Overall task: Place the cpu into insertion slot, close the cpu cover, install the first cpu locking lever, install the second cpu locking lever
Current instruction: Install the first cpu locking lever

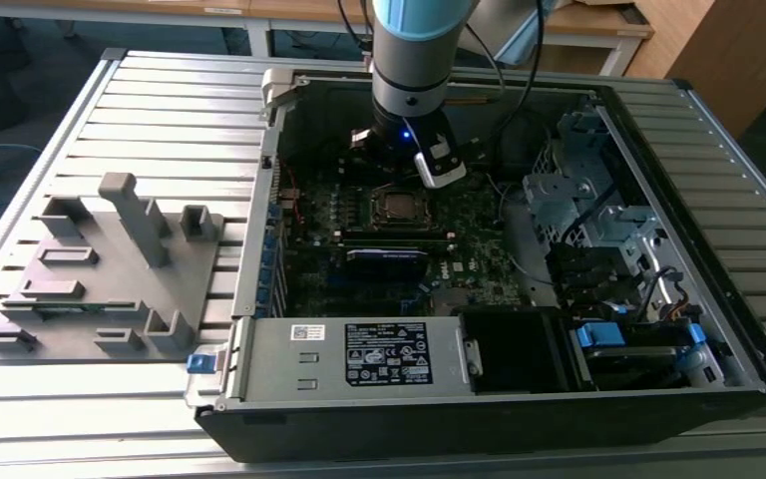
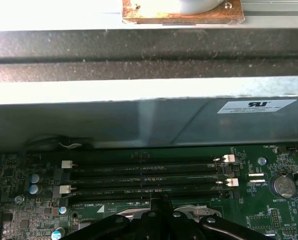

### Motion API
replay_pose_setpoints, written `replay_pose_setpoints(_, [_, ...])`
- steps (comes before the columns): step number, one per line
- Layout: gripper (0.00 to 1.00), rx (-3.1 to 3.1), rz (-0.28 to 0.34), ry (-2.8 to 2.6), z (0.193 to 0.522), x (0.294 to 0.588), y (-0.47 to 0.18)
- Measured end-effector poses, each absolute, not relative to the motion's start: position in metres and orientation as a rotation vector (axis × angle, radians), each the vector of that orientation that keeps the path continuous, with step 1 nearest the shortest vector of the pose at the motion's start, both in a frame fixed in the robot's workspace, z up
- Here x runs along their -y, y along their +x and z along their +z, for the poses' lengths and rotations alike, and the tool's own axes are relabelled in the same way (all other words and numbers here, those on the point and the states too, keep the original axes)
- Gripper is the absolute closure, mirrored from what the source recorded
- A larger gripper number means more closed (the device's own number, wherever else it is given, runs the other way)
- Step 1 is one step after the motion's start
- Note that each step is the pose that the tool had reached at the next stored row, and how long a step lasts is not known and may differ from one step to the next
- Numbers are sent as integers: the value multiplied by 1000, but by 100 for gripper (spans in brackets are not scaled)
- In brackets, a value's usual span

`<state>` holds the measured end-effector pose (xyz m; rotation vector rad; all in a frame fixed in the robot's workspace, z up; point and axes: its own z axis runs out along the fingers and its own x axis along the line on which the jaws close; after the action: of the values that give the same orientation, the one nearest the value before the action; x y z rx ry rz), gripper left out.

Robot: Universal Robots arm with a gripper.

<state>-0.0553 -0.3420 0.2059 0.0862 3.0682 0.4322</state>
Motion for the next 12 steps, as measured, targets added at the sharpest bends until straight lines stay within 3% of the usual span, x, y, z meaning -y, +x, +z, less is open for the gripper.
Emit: replay_pose_setpoints(12, [90,-3068,432,86,204,342,-55])
